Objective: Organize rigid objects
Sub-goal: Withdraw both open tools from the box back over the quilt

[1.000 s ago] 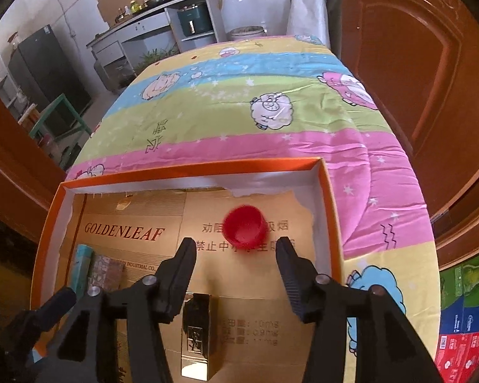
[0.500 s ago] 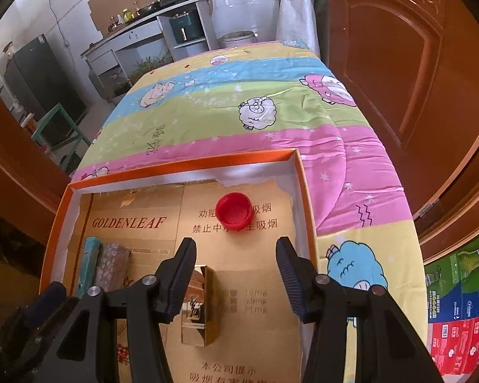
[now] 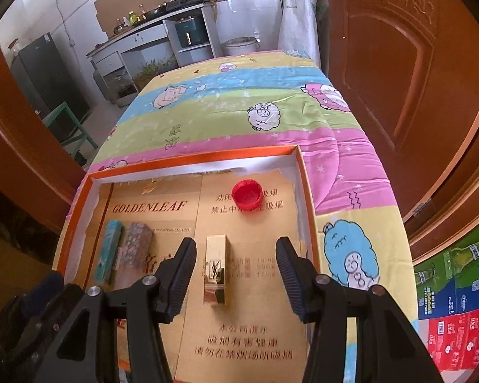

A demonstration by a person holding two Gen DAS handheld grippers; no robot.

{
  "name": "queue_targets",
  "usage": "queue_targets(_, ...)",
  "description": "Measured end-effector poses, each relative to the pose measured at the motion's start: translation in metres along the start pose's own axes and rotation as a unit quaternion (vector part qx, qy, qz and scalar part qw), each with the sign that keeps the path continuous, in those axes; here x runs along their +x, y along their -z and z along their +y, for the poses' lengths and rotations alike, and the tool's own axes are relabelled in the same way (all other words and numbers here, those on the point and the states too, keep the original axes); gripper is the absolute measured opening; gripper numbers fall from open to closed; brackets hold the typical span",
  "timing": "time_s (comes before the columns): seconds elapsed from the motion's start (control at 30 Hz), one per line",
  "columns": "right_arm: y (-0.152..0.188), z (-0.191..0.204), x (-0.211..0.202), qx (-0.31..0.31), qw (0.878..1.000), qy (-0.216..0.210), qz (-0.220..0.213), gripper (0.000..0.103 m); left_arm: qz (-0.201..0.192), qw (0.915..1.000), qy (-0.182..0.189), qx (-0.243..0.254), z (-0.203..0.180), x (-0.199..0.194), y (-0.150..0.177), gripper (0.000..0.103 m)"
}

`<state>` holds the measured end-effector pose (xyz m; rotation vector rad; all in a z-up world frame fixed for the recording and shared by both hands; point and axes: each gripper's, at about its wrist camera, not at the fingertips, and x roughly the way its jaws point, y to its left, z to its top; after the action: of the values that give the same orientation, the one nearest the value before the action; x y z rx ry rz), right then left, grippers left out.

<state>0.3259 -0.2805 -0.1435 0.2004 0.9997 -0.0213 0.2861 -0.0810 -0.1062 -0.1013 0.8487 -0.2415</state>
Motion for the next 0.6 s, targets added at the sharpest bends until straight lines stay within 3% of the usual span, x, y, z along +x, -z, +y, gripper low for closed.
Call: queue_targets(0.6, 0.043, 0.019, -0.048, -0.013, 1.000, -0.005, -0.007, 0.052, -0.018, 0.9998, -0.010, 0.003, 0.011, -0.056, 0.025, 0.044)
